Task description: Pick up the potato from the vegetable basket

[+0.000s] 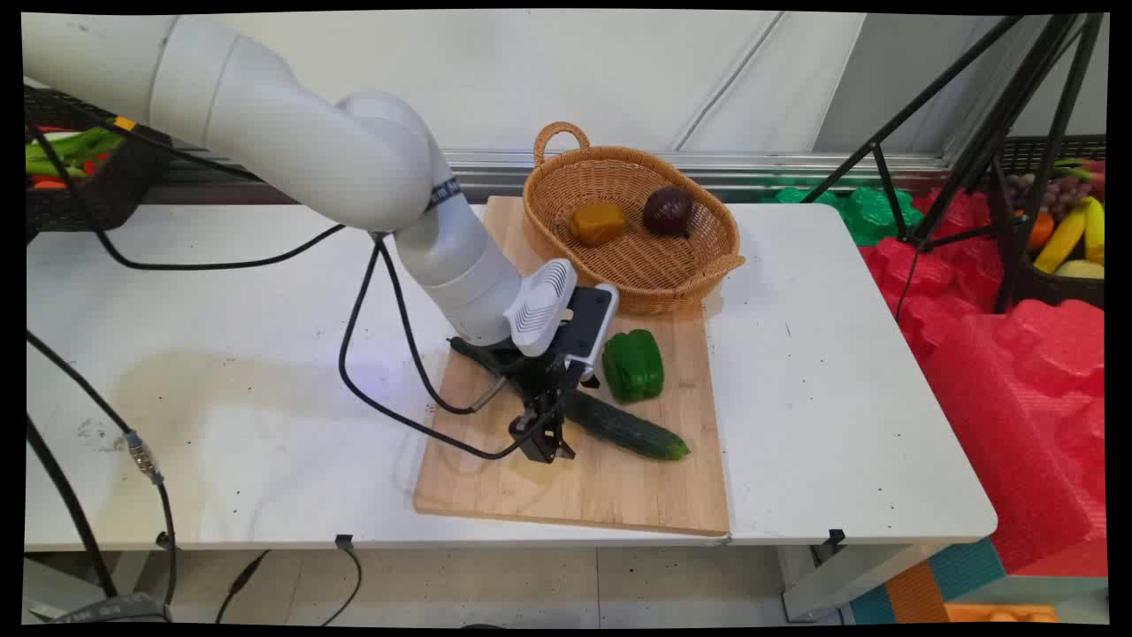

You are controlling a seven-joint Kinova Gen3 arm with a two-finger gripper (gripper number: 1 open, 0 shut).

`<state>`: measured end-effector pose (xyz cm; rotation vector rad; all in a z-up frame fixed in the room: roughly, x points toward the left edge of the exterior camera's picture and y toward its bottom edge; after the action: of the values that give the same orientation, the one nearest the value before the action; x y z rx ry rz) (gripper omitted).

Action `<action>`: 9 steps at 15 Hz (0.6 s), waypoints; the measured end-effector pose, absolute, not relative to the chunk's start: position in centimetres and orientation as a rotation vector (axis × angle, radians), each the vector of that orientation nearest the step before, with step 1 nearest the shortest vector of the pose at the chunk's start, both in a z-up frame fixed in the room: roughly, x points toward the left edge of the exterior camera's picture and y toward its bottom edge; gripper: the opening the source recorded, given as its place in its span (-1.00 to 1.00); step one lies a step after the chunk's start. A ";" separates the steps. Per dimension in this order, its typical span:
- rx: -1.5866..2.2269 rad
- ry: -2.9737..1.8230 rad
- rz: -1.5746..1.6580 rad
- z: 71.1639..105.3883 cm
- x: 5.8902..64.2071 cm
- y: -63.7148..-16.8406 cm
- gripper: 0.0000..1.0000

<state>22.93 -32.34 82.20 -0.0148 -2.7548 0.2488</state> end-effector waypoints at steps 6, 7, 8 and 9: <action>0.125 -2.694 0.290 85.8 24.3 -31.2 1.00; 0.149 -2.685 0.298 86.2 24.5 -31.1 1.00; 0.189 -2.670 0.311 86.9 24.9 -31.0 1.00; 0.222 -2.656 0.322 87.5 25.2 -31.0 1.00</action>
<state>25.20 -30.98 87.54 0.2221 -2.6561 0.3224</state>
